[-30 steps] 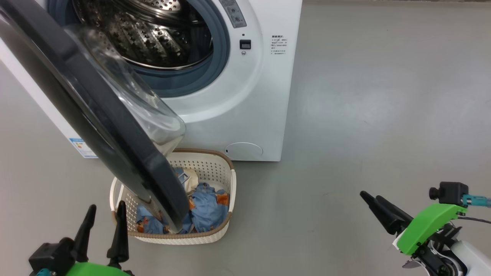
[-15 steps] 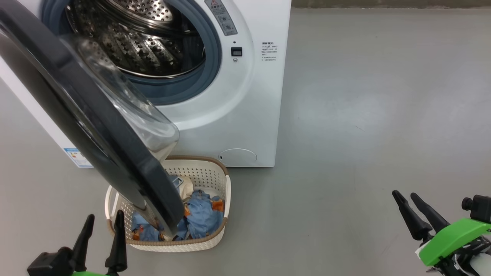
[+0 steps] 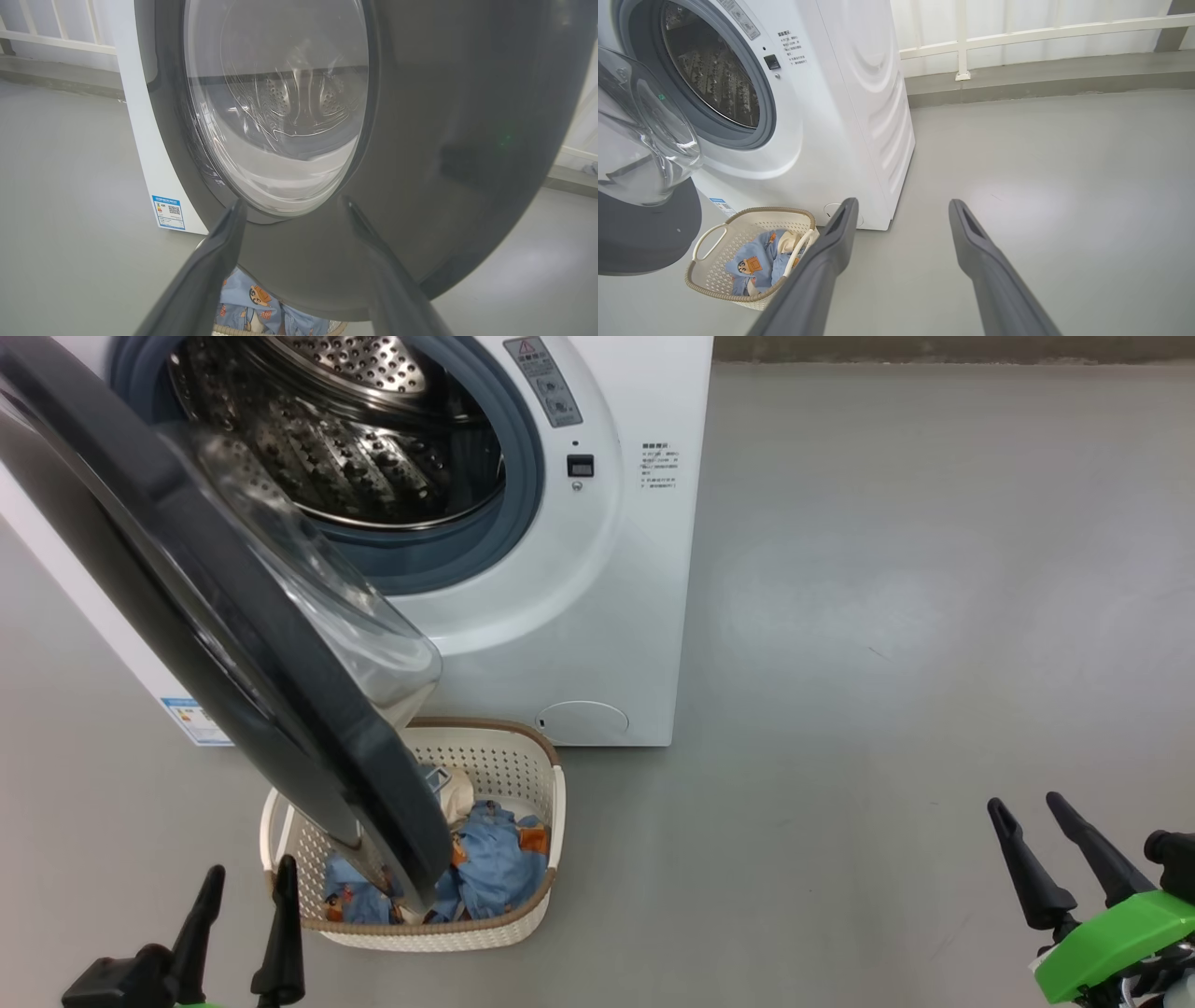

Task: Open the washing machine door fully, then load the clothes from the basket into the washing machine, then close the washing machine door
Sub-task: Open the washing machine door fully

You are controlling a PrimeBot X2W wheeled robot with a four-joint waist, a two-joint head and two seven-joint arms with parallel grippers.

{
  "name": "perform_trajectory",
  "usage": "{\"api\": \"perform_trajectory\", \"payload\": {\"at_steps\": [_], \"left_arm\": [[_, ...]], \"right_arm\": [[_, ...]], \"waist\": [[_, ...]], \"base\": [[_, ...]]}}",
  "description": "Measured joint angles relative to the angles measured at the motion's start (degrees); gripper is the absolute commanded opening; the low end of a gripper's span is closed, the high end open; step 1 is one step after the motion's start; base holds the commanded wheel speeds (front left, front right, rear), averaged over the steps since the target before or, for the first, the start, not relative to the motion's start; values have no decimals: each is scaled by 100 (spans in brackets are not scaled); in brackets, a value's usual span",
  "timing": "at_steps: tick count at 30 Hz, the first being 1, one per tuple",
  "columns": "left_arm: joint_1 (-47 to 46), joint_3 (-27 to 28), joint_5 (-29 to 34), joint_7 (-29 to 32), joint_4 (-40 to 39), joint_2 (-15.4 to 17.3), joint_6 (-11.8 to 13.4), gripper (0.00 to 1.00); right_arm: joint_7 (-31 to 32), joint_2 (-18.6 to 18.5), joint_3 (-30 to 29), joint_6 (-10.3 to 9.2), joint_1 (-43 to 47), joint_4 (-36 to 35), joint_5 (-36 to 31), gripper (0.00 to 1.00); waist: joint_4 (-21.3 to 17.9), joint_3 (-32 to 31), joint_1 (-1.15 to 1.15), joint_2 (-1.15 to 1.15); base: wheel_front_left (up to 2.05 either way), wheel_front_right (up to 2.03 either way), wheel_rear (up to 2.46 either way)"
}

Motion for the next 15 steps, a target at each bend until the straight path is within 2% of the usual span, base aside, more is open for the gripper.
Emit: {"api": "perform_trajectory", "payload": {"at_steps": [7,15], "left_arm": [[0,40,4,0,-1,1,0,100],[-2,78,15,0,-1,-7,0,100]], "right_arm": [[-1,311,-605,1,366,-386,-600,100],[-1,623,-835,1,709,-474,-886,100]], "waist": [[41,-11,0,0],[93,40,0,0]], "base": [[0,0,0],[0,0,0]]}}
